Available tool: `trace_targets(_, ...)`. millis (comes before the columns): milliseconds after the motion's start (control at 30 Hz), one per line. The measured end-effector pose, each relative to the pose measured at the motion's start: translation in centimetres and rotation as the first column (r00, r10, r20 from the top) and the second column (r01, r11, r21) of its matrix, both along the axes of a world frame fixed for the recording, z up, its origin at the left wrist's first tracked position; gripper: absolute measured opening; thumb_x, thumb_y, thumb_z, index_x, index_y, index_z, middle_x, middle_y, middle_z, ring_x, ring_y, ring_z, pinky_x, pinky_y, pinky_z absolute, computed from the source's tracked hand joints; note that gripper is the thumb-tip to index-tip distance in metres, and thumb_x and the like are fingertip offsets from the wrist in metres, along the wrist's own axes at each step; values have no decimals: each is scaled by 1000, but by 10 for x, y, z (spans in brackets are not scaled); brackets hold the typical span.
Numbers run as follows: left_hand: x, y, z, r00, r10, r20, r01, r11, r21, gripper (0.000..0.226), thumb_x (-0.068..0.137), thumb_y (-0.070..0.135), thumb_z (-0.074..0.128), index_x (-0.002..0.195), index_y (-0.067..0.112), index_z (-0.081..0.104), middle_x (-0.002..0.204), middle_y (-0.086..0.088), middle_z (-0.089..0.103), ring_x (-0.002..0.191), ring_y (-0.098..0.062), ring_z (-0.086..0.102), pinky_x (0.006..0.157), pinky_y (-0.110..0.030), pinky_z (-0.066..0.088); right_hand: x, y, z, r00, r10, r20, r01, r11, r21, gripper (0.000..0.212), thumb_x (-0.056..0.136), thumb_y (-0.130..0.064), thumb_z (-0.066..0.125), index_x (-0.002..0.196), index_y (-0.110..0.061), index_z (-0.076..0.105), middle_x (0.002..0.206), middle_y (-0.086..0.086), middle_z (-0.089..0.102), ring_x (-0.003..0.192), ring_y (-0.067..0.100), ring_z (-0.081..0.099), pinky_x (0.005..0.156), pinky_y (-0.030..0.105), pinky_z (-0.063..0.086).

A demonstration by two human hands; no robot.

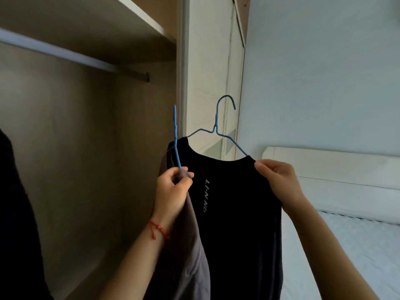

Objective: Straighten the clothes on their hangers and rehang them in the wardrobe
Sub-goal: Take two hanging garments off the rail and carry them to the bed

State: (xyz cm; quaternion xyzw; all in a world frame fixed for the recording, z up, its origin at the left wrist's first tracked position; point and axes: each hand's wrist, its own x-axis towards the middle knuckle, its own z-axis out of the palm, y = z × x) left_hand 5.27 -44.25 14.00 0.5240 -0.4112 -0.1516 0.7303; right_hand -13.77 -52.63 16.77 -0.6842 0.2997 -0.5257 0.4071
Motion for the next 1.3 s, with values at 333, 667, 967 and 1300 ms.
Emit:
trace_targets(333, -102, 34, -11, 977, -177, 117, 177, 984, 7, 17, 80, 1, 57, 94, 9, 62, 98, 3, 62, 93, -9, 57, 66, 3, 41, -122, 84, -19, 940, -340, 19, 338, 939, 66, 22, 88, -10, 53, 77, -10, 72, 74, 11, 62, 71, 18, 57, 66, 27, 48)
trace_targets(667, -213, 26, -1, 882, -434, 182, 428, 901, 74, 15, 83, 8, 55, 86, -3, 64, 102, 1, 60, 99, -11, 55, 84, -16, 36, -236, 150, -8, 739, -674, 14, 673, 739, 22, 19, 89, -13, 55, 78, -18, 70, 73, 1, 67, 61, 5, 65, 54, 11, 53)
trace_targets(967, -305, -2, -6, 704, -678, 210, 677, 731, 89, 9, 84, 5, 55, 86, 3, 63, 98, -9, 66, 96, -19, 60, 91, -27, 44, -326, 177, -33, 437, -898, -46, 898, 439, -37, 16, 90, -16, 55, 91, -11, 71, 67, -8, 63, 54, -5, 60, 47, 1, 41)
trace_targets(1300, -390, -31, -93, 495, -854, 159, 816, 520, 253, 25, 79, -16, 41, 90, -2, 59, 80, -2, 60, 53, 7, 56, 51, -5, 43, -369, 160, -138, 280, -949, -143, 956, 262, 131, 20, 93, -18, 51, 102, -8, 66, 89, 0, 65, 75, 8, 57, 67, 18, 44)
